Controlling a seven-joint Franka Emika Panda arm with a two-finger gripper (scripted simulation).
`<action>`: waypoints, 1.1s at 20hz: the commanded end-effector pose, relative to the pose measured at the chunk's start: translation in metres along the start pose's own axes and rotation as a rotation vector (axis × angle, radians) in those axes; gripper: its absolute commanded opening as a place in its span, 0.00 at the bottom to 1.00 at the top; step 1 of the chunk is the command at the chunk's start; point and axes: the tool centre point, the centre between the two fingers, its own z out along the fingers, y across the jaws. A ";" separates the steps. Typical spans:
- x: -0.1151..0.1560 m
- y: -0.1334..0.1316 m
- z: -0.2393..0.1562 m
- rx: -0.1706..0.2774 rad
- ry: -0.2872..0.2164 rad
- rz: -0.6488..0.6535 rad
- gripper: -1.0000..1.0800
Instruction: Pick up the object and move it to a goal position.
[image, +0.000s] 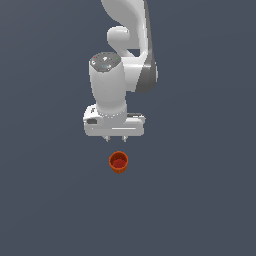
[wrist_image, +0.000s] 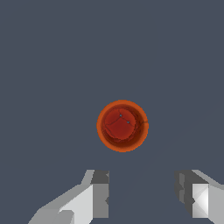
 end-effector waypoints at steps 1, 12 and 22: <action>0.001 0.000 0.005 0.014 0.008 -0.019 0.62; 0.011 0.006 0.041 0.106 0.087 -0.149 0.62; 0.019 0.017 0.071 0.173 0.196 -0.258 0.62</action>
